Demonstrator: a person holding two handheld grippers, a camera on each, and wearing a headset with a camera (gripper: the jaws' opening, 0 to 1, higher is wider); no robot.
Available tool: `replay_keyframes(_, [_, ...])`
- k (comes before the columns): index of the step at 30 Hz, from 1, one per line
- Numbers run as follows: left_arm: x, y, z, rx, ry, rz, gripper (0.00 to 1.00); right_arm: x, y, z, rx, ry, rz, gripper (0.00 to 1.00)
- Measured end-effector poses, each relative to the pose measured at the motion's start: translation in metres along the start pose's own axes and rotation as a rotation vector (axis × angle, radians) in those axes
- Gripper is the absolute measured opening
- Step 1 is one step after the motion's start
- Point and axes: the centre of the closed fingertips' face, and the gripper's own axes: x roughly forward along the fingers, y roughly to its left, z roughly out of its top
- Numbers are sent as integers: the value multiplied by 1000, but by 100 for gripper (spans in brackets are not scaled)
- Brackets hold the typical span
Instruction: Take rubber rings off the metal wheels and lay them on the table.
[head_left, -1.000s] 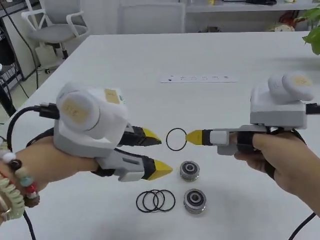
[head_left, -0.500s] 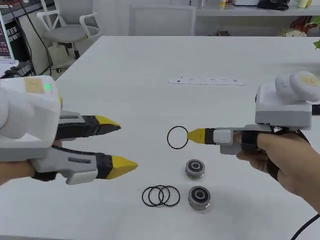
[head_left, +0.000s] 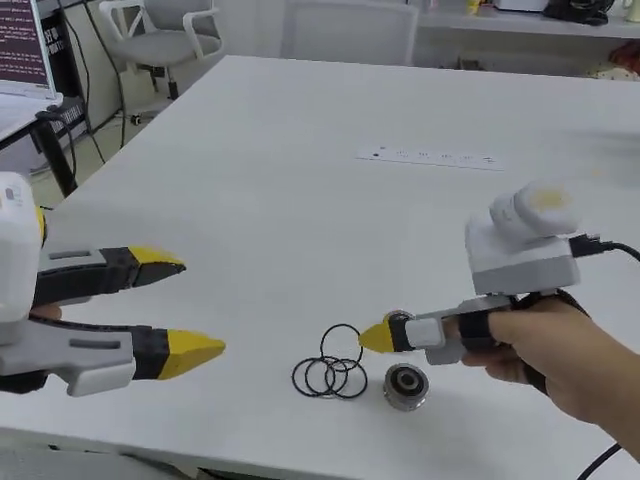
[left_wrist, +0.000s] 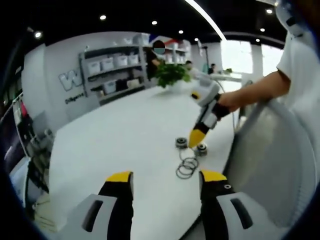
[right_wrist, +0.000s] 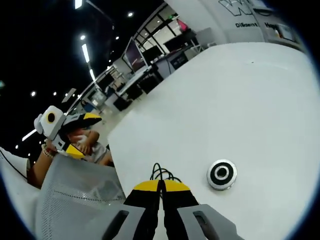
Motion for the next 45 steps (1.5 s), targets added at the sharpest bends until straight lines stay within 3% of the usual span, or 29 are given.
replay_keyframes(7, [3,-8,-10,-6,24,-7,54,6,-8,-17,-58,74,-49,0])
replay_keyframes(16, [2,-11,-8,-28,-2,3,54,9,-14,-24,-123,115,-85,0])
replay_keyframes(24, [0,-14,-12,-46,-5,1,54,12,-14,-24,-146,118,-88,0])
replay_keyframes(31, [0,-14,-11,-48,-10,-4,54,11,-15,-20,-153,106,-99,4])
replay_keyframes(40, [2,-15,-11,-45,-6,-14,55,0,-11,-3,-169,51,-109,8])
replay_keyframes(45, [3,-15,-13,-52,2,-21,57,-5,3,9,-165,-8,-63,7])
